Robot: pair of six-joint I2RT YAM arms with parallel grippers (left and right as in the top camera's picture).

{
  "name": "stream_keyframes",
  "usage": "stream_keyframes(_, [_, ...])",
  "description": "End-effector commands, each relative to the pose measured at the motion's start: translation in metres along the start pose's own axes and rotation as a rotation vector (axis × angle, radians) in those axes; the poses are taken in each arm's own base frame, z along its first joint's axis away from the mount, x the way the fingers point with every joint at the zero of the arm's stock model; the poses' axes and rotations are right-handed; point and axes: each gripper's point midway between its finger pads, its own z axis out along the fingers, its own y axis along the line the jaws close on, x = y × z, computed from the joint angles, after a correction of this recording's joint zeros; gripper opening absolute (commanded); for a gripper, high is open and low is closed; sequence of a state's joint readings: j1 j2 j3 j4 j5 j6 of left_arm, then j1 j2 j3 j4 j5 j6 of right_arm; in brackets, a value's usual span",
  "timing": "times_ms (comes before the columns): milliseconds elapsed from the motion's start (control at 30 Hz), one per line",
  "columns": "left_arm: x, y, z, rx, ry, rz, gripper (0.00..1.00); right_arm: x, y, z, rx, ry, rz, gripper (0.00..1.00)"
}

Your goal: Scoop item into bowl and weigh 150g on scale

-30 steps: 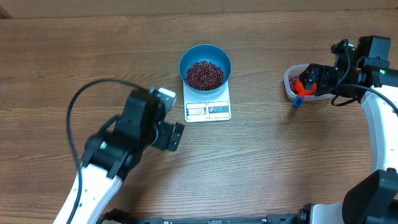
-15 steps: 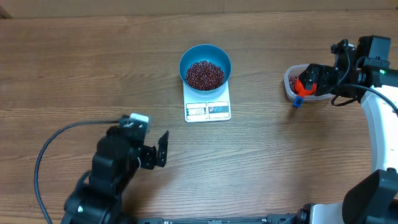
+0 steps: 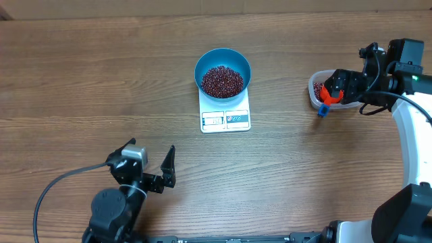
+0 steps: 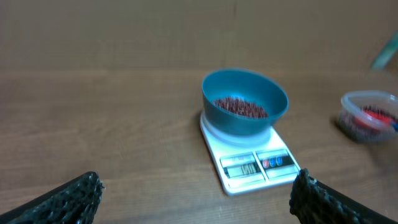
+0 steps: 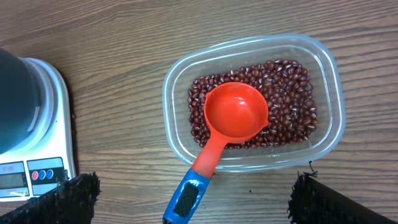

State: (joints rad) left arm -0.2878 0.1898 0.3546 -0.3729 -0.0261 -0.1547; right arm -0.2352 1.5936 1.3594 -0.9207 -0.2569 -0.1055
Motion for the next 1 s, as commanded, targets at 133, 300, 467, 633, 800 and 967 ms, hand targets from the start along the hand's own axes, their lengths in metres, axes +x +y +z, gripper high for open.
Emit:
stream_keyframes(133, [-0.003,0.01,-0.009,-0.023,-0.115,-0.046,1.0,-0.01,0.002,-0.013,0.003,-0.044,-0.015,1.0])
stream_keyframes(300, [-0.005,0.017,-0.01,-0.048,-0.155,-0.082,1.0,-0.01,0.002,-0.013,0.003,-0.044,-0.015,1.0])
stream_keyframes(467, [-0.019,0.019,-0.012,-0.053,-0.22,-0.085,1.0,-0.011,0.002,-0.013,0.003,-0.044,-0.015,1.0])
stream_keyframes(633, [-0.035,0.021,-0.016,-0.063,-0.286,-0.085,1.0,-0.01,0.002,-0.013,0.003,-0.044,-0.015,1.0])
stream_keyframes(800, [-0.046,0.023,-0.02,-0.071,-0.335,-0.085,1.0,-0.01,0.002,-0.013,0.003,-0.044,-0.015,1.0])
stream_keyframes(967, [-0.056,0.024,-0.024,-0.074,-0.381,-0.084,1.0,-0.01,0.002,-0.013,0.003,-0.044,-0.015,1.0])
